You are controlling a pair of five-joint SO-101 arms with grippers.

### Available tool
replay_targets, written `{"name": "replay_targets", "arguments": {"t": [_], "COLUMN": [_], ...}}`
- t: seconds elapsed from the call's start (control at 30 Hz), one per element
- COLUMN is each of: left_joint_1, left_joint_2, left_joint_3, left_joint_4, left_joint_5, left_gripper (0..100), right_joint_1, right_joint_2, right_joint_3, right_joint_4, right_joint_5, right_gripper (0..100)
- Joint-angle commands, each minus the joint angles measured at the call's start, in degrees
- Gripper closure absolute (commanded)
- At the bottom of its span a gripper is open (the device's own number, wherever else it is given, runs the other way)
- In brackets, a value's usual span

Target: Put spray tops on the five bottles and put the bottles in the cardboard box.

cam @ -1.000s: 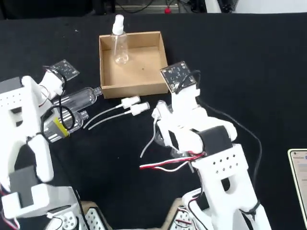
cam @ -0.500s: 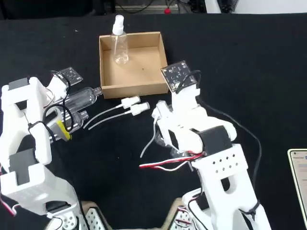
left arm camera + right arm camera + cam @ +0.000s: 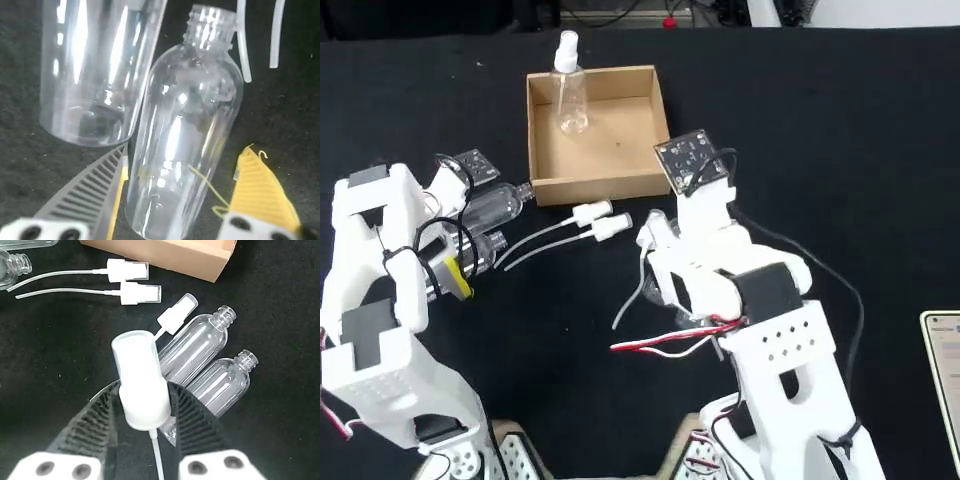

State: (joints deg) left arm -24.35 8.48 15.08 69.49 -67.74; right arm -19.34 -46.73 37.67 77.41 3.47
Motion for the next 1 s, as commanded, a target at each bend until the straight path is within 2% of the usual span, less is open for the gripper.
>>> {"name": "replay_targets", "arguments": {"t": [0.0,0.17,0.5,0.77,0.97], "left_joint_1": [0.7,1.0,1.2,4.0,1.9], "left_joint_2": [-5.5,-6.2,0.2,0.0,-0.1], "left_joint_3": [-1.2,-0.7,-1.3,2.0,2.5], "left_joint_4": [0.7,0.7,0.2,3.3,3.6], "left_joint_5": [0.3,0.7,0.8,0.8,0.8], "left_gripper": [67,64,66,72,77], "right_joint_1": [0.7,0.7,0.7,0.8,0.9], "right_joint_2": [-1.5,-1.5,-1.5,-1.5,-1.5], "right_joint_3": [-0.4,-0.4,-0.4,-0.4,-0.3], "right_joint_4": [-1.5,-1.5,-1.5,-1.5,-1.4], "right_joint_5": [-0.4,-0.4,-0.4,-0.4,-0.4], "right_gripper": [98.7,98.7,98.7,98.7,98.7]}}
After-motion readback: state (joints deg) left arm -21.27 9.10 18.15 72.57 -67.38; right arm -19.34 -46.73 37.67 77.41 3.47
